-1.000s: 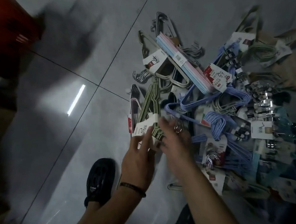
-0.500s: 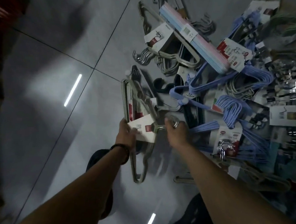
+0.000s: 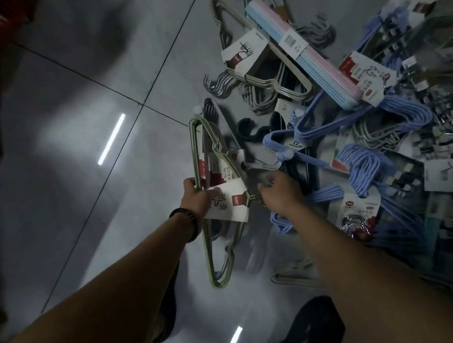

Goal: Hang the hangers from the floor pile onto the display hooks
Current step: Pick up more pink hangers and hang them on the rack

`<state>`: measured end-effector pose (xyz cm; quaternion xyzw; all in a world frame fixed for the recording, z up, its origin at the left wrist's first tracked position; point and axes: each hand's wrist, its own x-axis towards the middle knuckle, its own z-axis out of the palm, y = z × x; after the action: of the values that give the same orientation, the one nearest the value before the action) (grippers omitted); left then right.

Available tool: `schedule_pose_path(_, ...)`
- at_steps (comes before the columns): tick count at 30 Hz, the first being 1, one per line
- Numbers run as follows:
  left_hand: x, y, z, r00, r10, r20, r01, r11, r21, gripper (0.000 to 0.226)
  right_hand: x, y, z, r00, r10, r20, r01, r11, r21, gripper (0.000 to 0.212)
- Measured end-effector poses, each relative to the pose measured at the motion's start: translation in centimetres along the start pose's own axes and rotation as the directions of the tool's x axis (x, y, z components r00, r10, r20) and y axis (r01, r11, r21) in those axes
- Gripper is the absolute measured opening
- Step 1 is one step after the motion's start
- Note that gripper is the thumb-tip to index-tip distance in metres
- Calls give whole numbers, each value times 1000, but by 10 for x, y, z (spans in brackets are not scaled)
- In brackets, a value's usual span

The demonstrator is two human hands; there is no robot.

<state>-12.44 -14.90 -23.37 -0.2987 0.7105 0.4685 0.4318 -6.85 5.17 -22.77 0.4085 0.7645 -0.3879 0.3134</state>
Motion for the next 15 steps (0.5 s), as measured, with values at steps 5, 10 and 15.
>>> schedule_pose_path(5, -46, 20, -22, 990, 13, 138, 0, 996, -91, 50, -40, -2, -20, 994, -94, -53, 97, 994, 41, 16)
schedule_pose_path(10, -147, 74, -39, 952, 75, 296, -37, 990, -134, 24, -135, -24, -84, 982, -172, -82, 179, 979, 99, 17)
schedule_pose_path(15, -280, 149, -23, 943, 183, 277, -158, 981, -108, 26, -257, -75, -196, 957, -222, -185, 207, 973, -97, 34)
